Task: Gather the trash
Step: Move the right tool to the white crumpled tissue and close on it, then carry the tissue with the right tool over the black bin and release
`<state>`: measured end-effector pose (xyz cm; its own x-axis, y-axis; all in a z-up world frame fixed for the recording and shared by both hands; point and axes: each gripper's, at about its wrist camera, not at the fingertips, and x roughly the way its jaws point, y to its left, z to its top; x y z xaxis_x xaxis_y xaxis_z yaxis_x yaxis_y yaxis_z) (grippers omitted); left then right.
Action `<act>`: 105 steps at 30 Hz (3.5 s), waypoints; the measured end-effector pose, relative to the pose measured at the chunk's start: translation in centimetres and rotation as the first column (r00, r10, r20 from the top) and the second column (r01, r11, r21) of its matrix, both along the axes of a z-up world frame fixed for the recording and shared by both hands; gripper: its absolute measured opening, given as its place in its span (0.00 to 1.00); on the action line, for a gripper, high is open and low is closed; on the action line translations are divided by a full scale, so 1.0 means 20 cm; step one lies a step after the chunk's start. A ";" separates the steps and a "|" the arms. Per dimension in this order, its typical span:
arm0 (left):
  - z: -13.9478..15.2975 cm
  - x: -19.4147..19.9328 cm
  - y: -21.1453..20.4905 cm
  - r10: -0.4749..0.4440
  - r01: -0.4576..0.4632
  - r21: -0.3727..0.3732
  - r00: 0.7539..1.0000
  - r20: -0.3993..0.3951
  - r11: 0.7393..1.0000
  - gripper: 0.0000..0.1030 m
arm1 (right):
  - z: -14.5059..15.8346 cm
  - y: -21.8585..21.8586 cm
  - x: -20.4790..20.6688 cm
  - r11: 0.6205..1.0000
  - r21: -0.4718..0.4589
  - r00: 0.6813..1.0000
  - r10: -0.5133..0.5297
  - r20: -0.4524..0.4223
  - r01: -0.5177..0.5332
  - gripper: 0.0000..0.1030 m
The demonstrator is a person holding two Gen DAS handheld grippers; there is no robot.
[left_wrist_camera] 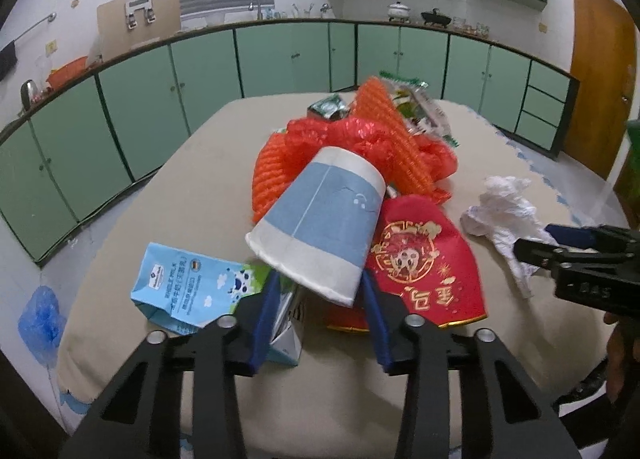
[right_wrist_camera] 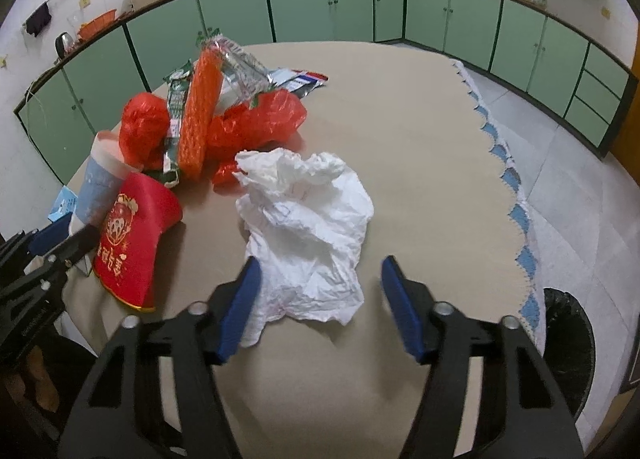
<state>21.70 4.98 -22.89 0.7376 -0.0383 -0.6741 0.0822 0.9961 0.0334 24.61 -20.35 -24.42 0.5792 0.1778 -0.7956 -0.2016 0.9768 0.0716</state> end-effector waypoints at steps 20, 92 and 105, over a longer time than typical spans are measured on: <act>0.21 -0.10 -0.02 -0.080 0.086 -0.057 0.991 0.103 0.995 0.03 | 0.13 -0.08 -0.09 0.995 0.094 0.999 0.025 0.024 -0.027 0.05; 0.36 -0.21 -0.32 -0.196 0.209 -0.091 0.972 0.132 0.974 0.09 | 0.41 -0.87 -0.55 0.953 0.116 0.950 -0.293 0.105 0.281 0.04; 0.38 -0.21 -1.02 -0.437 0.450 -0.102 0.891 0.127 0.887 0.71 | 0.07 -1.39 -0.73 0.852 0.080 0.856 -0.516 -0.027 0.517 0.04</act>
